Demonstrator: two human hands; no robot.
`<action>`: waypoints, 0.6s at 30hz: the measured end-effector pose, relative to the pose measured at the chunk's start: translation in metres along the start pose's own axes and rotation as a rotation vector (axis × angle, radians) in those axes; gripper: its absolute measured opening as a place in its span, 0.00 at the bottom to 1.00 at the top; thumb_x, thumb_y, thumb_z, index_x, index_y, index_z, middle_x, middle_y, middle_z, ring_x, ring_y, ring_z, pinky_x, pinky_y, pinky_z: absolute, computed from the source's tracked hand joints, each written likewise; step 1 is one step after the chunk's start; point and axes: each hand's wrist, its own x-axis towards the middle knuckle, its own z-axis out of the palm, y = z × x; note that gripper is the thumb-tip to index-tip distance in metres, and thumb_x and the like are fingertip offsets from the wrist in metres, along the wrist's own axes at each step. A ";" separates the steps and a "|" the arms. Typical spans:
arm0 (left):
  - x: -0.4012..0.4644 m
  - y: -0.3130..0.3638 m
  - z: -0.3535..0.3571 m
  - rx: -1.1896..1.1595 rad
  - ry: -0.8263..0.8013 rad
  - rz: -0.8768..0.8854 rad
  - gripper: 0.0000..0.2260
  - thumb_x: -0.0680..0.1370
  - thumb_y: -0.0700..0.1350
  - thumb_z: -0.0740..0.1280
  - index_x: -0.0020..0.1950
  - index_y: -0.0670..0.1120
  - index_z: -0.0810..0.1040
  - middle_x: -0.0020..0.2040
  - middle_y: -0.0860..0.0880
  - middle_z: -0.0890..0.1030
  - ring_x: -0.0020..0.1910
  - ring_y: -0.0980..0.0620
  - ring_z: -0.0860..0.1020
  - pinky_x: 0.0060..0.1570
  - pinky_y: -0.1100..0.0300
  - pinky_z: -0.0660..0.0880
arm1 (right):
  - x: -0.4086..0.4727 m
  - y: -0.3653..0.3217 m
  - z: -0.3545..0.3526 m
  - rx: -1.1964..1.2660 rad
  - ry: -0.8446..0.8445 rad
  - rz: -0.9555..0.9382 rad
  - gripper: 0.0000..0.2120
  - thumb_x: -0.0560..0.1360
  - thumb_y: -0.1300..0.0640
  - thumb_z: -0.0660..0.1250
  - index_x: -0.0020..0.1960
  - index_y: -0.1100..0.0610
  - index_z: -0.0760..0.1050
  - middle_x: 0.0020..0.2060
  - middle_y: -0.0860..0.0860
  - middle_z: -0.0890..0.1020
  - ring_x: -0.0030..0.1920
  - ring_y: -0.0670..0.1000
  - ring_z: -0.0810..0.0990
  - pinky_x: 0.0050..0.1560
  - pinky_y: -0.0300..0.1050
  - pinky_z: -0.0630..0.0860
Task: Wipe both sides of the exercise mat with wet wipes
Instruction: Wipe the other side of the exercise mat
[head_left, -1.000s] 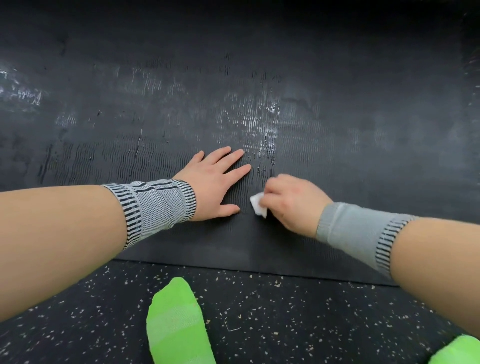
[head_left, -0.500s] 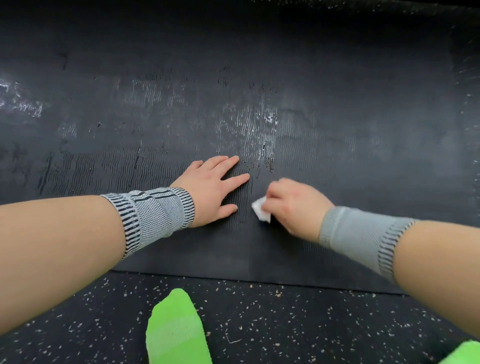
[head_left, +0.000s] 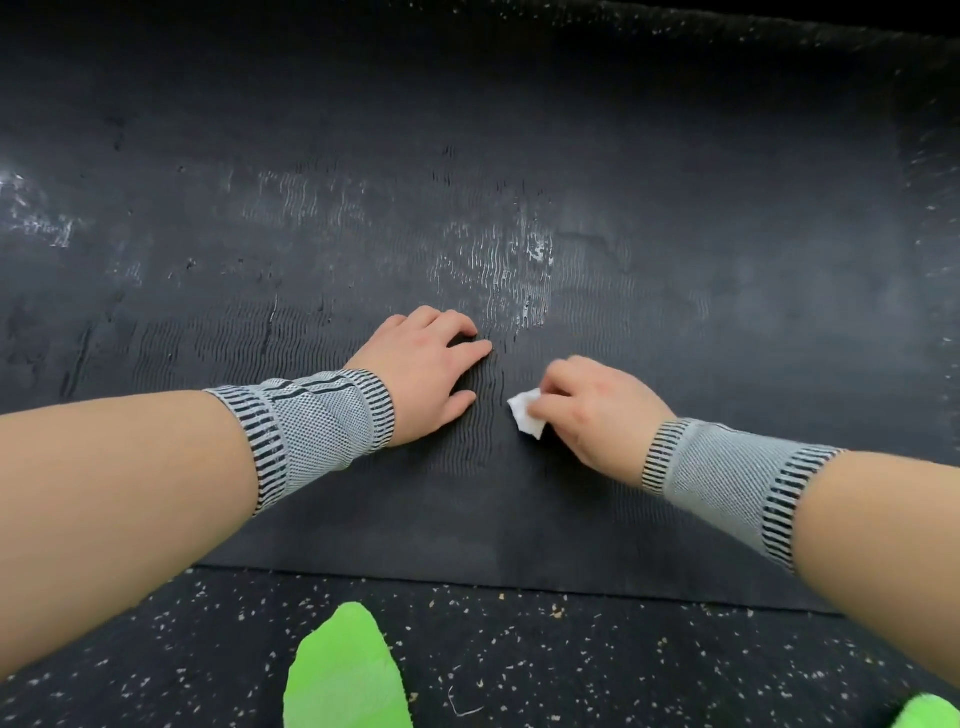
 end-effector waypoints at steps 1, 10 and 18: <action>0.000 -0.001 0.001 -0.005 0.003 0.006 0.27 0.80 0.60 0.58 0.78 0.54 0.60 0.74 0.52 0.62 0.72 0.49 0.61 0.69 0.51 0.62 | -0.006 -0.003 0.000 0.015 -0.051 -0.022 0.12 0.59 0.67 0.76 0.38 0.57 0.77 0.38 0.54 0.76 0.35 0.56 0.75 0.24 0.44 0.73; -0.002 -0.006 0.005 -0.038 -0.081 -0.047 0.31 0.80 0.62 0.57 0.80 0.56 0.51 0.81 0.49 0.44 0.79 0.48 0.44 0.76 0.45 0.48 | 0.055 0.037 -0.013 0.008 0.023 0.226 0.06 0.67 0.68 0.70 0.43 0.61 0.80 0.40 0.59 0.76 0.38 0.61 0.76 0.34 0.47 0.70; 0.016 -0.015 -0.002 -0.030 0.044 -0.039 0.26 0.81 0.59 0.56 0.78 0.56 0.59 0.73 0.52 0.63 0.72 0.48 0.61 0.73 0.47 0.57 | 0.049 0.043 -0.016 0.039 -0.047 0.010 0.07 0.64 0.68 0.73 0.40 0.60 0.80 0.37 0.58 0.76 0.34 0.59 0.77 0.29 0.46 0.74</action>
